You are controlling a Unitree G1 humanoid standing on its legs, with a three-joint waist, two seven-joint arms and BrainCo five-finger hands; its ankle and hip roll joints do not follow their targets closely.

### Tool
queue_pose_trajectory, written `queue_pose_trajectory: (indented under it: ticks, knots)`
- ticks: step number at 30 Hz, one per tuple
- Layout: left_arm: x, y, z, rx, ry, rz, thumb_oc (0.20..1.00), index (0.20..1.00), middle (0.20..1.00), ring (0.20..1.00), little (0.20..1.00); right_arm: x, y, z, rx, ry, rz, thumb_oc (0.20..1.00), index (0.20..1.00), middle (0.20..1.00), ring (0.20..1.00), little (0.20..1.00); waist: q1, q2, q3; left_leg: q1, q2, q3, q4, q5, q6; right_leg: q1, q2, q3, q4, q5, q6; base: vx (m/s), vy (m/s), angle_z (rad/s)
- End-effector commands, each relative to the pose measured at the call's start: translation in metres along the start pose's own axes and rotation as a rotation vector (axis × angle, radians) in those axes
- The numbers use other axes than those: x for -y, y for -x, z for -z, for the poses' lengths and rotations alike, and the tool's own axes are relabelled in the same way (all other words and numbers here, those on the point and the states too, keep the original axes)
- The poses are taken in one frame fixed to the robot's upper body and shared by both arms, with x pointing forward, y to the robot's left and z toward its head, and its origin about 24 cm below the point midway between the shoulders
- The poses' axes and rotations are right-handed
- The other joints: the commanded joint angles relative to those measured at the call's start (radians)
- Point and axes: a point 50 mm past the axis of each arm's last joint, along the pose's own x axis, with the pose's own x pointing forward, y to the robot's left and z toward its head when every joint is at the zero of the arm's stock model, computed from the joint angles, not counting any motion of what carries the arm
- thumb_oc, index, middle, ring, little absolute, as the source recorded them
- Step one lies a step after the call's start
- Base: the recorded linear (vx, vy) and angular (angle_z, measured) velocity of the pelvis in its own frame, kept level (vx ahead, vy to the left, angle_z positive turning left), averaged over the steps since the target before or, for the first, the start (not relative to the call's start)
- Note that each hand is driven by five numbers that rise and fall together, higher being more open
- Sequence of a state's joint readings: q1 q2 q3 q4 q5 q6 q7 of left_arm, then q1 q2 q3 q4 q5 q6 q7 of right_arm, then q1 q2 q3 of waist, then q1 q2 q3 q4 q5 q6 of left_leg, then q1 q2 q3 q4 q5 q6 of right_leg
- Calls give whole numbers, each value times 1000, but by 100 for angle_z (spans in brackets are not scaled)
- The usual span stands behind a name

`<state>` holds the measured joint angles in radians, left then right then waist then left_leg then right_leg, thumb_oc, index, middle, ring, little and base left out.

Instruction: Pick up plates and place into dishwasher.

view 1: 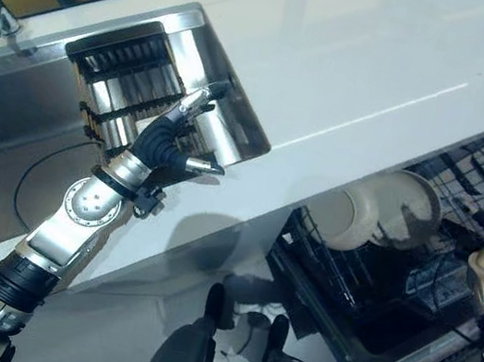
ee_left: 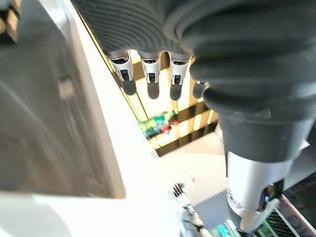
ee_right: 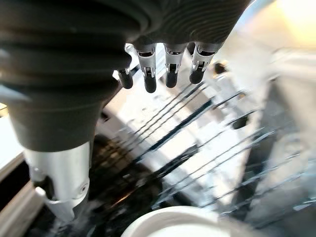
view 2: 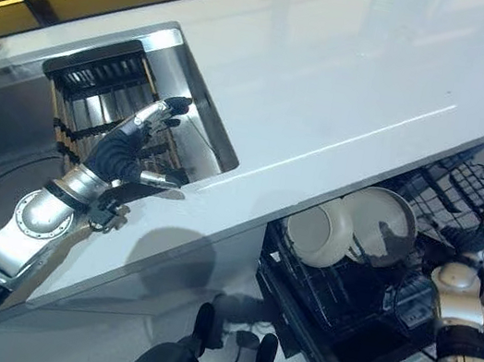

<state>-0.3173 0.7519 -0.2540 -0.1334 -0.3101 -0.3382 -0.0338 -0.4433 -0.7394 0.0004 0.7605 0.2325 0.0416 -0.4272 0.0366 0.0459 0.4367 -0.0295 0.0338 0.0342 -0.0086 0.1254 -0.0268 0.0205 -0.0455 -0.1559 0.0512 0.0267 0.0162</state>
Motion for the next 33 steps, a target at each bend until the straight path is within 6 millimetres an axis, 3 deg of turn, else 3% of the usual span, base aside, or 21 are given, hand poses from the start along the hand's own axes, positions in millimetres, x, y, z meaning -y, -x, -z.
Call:
queue_pose_trajectory:
  ticks: [1, 6, 19, 25, 28, 33]
  knots:
    - [5, -2, -9, 75, 52, -31, 1000, 1000, 1000, 1000, 1000, 6, 5, 6, 28, -72, 7, 1000, 1000, 1000, 1000, 1000, -11, -26, -19, -75, -15, 25, 350, -283, 37, -94, -100, -19, 293, -130, 13, 45, 15, -18]
    - [7, -11, -10, 88, 48, -34, 1000, 1000, 1000, 1000, 1000, -12, 9, 23, -63, -186, -54, 1000, 1000, 1000, 1000, 1000, -4, -12, 21, -150, -24, 11, 501, -347, 63, -164, -116, -11, 470, -197, -11, -42, 18, -4]
    - [5, -20, -14, 109, 64, -46, 1000, 1000, 1000, 1000, 1000, -33, -2, 22, -228, -521, -152, 1000, 1000, 1000, 1000, 1000, 30, 47, 79, -331, -80, -27, 747, -423, 100, -363, -161, 15, 774, -305, -51, -47, 29, 8]
    - [6, -23, -17, 121, 74, -32, 1000, 1000, 1000, 1000, 1000, -43, 1, 31, -341, -686, -249, 1000, 1000, 1000, 1000, 1000, 40, 65, 83, -363, -92, -32, 772, -422, 101, -403, -165, 18, 812, -313, -58, 0, 0, 0]
    - [7, -25, -18, 127, 79, -21, 1000, 1000, 1000, 1000, 1000, -56, 5, 28, -383, -869, -387, 1000, 1000, 1000, 1000, 1000, 50, 74, 83, -371, -103, -40, 771, -416, 99, -413, -164, 17, 818, -315, -61, 0, 0, 0]
    - [4, -25, -22, 139, 75, -2, 1000, 1000, 1000, 1000, 1000, -65, 5, 13, -344, -1033, -529, 1000, 1000, 1000, 1000, 1000, 64, 75, 83, -384, -110, -46, 771, -409, 97, -421, -168, 8, 822, -314, -63, -2, -33, -2]
